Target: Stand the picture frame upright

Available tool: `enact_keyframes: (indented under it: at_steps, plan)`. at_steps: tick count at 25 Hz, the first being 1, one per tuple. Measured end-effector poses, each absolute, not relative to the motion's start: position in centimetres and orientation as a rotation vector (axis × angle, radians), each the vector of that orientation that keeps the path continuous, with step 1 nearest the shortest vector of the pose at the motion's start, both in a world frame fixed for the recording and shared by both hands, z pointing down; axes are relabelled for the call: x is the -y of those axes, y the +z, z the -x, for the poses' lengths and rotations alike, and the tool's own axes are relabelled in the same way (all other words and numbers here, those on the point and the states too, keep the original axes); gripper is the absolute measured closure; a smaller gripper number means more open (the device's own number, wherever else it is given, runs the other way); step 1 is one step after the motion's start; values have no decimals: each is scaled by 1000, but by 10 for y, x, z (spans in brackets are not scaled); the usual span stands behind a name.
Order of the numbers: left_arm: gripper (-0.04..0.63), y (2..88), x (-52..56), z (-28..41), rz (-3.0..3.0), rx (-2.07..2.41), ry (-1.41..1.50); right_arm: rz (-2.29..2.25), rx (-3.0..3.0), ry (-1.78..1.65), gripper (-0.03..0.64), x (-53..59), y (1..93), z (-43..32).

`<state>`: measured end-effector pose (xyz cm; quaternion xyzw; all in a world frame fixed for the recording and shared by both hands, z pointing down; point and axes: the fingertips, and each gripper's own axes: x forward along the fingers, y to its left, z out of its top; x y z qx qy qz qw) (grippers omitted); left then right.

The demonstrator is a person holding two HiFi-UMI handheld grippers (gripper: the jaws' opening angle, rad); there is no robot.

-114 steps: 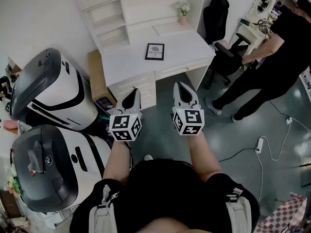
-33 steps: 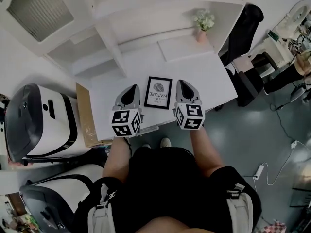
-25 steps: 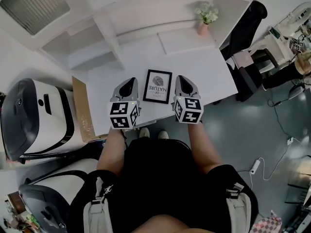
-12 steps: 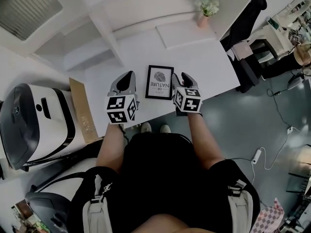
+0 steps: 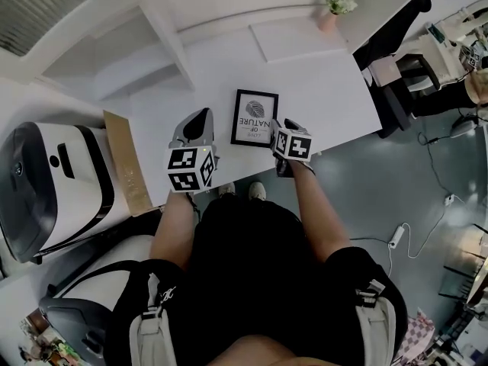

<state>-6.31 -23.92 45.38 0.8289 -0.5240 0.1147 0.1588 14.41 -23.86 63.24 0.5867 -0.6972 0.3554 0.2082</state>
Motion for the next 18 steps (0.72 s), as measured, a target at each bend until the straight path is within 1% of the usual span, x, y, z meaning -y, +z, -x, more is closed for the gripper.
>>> enact_keyframes:
  at_steps: [6, 18]
  plan:
    - [585, 474, 235, 79, -2315, 1516, 363, -1592, 1856, 1096, 463, 241, 671, -142]
    - [586, 498, 231, 106, -2243, 1533, 393, -1611, 1754, 1146, 466, 260, 702, -144]
